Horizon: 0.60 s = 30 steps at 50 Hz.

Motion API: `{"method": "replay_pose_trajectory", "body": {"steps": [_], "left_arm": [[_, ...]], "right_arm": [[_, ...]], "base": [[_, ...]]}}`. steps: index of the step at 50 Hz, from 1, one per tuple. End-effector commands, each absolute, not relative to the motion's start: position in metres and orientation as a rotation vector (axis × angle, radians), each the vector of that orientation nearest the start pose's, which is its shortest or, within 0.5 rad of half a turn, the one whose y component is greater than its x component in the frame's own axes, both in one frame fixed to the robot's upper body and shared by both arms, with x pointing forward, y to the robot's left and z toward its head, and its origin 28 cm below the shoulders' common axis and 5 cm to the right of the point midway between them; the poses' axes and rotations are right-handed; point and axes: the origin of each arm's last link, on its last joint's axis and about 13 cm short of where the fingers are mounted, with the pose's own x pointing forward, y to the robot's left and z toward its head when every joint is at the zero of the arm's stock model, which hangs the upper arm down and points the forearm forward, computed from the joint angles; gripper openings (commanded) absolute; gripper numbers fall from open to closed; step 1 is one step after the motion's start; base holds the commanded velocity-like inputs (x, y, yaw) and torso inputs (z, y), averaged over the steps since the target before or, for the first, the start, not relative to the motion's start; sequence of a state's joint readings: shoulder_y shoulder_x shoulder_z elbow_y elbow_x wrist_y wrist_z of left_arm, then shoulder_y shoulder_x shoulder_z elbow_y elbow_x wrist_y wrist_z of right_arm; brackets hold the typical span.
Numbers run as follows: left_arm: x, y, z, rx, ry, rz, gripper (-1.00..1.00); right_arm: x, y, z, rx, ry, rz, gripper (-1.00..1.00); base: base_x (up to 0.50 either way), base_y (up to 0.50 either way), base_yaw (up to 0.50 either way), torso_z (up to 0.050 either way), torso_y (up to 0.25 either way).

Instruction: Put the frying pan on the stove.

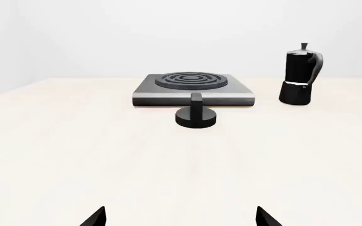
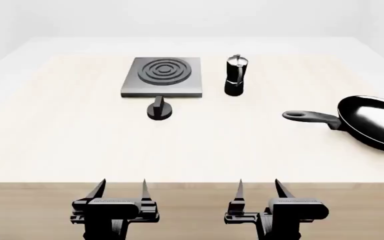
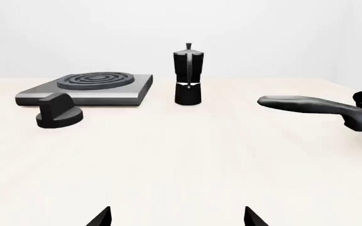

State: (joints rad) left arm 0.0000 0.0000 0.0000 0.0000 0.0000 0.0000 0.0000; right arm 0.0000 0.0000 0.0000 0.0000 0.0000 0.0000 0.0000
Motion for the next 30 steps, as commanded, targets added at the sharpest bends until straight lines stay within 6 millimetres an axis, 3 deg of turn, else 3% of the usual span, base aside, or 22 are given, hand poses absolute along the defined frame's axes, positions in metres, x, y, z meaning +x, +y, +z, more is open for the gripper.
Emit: {"method": "replay_pose_trajectory", "body": {"steps": [1, 14, 30], "left_arm": [[0.205, 0.206, 0.026, -0.013, -0.032, 0.01, 1.0], [0.203, 0.203, 0.058, 0.009, -0.103, 0.004, 1.0], [0.203, 0.202, 0.075, 0.008, -0.136, -0.006, 1.0]], "right_arm": [[0.209, -0.096, 0.027, 0.02, -0.012, -0.006, 1.0], [0.208, -0.094, 0.071, 0.024, -0.093, 0.008, 1.0], [0.21, -0.094, 0.088, 0.017, -0.122, 0.027, 1.0]], "base": [[0.0, 0.0, 0.0, 0.0, 0.0], [0.0, 0.0, 0.0, 0.0, 0.0], [0.05, 0.0, 0.0, 0.0, 0.0]]}}
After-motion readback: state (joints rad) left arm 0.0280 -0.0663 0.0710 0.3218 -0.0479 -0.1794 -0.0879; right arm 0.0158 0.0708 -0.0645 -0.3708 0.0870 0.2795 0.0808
